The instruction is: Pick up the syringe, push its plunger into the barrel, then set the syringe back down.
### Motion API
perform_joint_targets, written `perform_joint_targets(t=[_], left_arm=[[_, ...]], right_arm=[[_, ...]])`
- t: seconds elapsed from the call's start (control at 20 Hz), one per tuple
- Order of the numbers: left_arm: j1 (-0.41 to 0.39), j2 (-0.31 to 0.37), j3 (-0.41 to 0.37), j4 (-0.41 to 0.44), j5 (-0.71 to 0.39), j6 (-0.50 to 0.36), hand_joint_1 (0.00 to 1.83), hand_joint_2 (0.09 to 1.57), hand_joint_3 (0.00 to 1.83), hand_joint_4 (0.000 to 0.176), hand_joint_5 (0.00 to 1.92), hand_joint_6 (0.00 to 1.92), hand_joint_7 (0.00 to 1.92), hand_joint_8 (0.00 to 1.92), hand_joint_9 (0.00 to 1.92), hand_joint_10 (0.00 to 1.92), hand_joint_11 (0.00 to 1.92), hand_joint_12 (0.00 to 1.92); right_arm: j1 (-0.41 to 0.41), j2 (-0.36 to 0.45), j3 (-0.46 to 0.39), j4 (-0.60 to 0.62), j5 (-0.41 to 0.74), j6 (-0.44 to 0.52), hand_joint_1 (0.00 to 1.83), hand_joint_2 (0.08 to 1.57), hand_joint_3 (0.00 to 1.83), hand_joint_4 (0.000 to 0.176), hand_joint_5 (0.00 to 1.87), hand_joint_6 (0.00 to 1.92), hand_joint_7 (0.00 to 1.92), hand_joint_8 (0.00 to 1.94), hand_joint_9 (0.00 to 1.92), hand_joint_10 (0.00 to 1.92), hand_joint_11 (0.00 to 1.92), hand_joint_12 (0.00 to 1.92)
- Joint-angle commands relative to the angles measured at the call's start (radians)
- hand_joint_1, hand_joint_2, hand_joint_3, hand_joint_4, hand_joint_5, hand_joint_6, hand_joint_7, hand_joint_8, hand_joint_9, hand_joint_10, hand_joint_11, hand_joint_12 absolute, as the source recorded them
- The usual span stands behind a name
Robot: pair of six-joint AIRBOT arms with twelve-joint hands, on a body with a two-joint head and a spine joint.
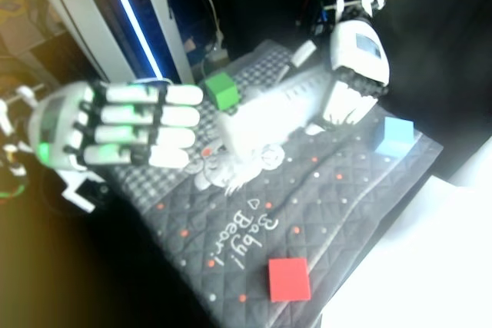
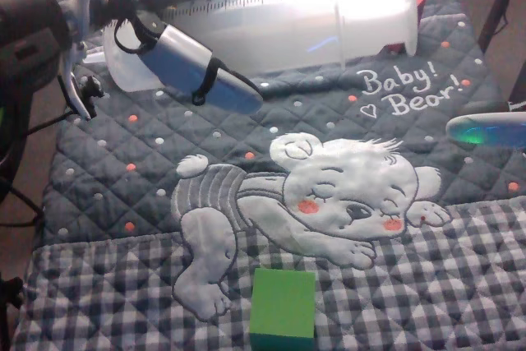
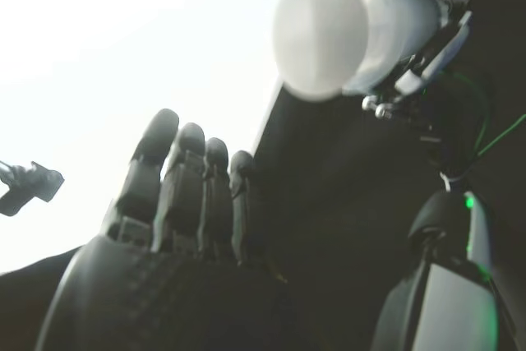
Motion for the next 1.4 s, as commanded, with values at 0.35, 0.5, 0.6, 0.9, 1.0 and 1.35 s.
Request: perform_joint_targets(t=[0.35, 0.5, 0.6, 0.9, 1.0, 1.35], left_arm=[[-0.027, 0.018, -0.013, -0.092, -0.171, 0.013, 1.52, 1.13, 0.09, 0.000, 1.38, 1.92, 1.51, 1.92, 1.59, 1.92, 1.66, 1.92], [-0.030, 0.017, -0.011, -0.098, -0.173, 0.015, 1.50, 1.13, 0.09, 0.000, 1.39, 1.92, 1.50, 1.92, 1.58, 1.92, 1.64, 1.92], [-0.036, 0.017, -0.009, -0.100, -0.176, 0.017, 1.53, 1.12, 0.08, 0.000, 1.41, 1.92, 1.56, 1.92, 1.64, 1.92, 1.65, 1.92], [-0.045, 0.016, -0.008, -0.099, -0.168, 0.023, 1.42, 1.16, 0.11, 0.000, 1.41, 1.92, 1.62, 1.92, 1.68, 1.92, 1.64, 1.92], [-0.047, 0.013, -0.007, -0.097, -0.163, 0.024, 1.48, 1.13, 0.11, 0.000, 1.39, 1.92, 1.61, 1.92, 1.66, 1.92, 1.67, 1.92], [-0.057, 0.002, 0.000, -0.075, -0.145, 0.025, 1.52, 1.11, 0.12, 0.000, 1.39, 1.92, 1.55, 1.92, 1.64, 1.92, 1.72, 1.92]], right_arm=[[-0.008, -0.043, 0.016, 0.038, 0.129, 0.040, 0.27, 0.83, 0.01, 0.000, 0.01, 0.00, 0.01, 0.00, 0.01, 0.00, 0.00, 0.15], [-0.014, -0.054, 0.019, 0.033, 0.128, 0.055, 0.30, 0.85, 0.02, 0.000, 0.00, 0.00, 0.00, 0.00, 0.00, 0.00, 0.00, 0.11], [-0.021, -0.063, 0.022, 0.031, 0.128, 0.066, 0.23, 0.91, 0.03, 0.000, 0.00, 0.00, 0.00, 0.00, 0.00, 0.00, 0.01, 0.12], [-0.022, -0.085, 0.025, 0.017, 0.127, 0.084, 0.16, 0.91, 0.01, 0.000, 0.01, 0.00, 0.00, 0.00, 0.00, 0.00, 0.00, 0.08], [-0.022, -0.091, 0.025, 0.009, 0.125, 0.091, 0.16, 0.97, 0.03, 0.000, 0.00, 0.00, 0.00, 0.00, 0.00, 0.00, 0.01, 0.03], [-0.022, -0.107, 0.033, -0.010, 0.099, 0.103, 0.19, 1.05, 0.03, 0.000, 0.00, 0.00, 0.00, 0.00, 0.00, 0.00, 0.00, 0.00]])
